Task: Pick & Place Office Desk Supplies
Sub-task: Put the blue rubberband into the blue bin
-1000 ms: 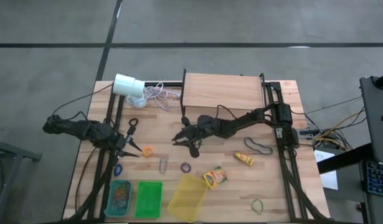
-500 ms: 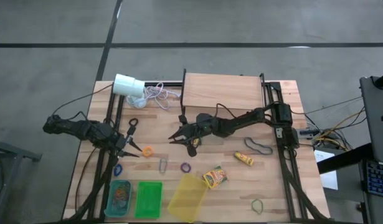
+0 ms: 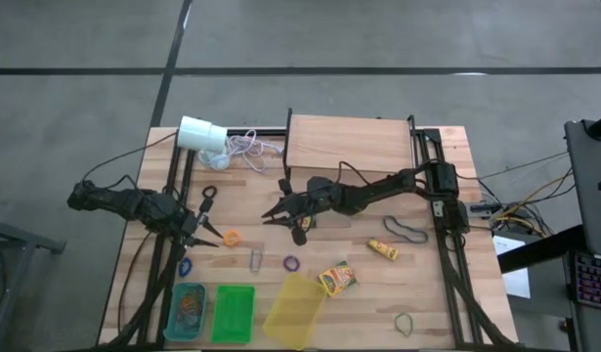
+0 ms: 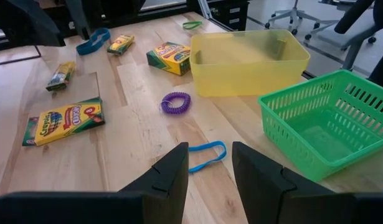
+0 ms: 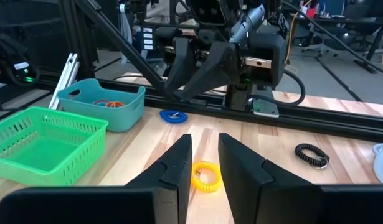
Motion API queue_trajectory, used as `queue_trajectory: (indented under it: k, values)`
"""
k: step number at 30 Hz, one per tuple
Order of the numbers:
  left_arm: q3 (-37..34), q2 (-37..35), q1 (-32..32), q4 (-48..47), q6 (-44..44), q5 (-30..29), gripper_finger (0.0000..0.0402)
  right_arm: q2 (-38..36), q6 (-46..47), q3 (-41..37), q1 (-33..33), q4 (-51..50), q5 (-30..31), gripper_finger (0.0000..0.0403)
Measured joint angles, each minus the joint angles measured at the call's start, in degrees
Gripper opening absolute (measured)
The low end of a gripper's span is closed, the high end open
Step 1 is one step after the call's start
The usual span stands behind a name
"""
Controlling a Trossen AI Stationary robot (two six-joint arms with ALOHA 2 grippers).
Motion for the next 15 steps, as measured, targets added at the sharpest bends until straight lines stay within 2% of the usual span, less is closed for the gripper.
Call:
queue_trajectory:
  k: [15]
  values:
    - [0.00, -0.02, -0.01, 0.01, 2.07, -0.03, 0.0127, 0.00, 0.02, 0.18, 0.00, 0.00, 0.00, 0.0090]
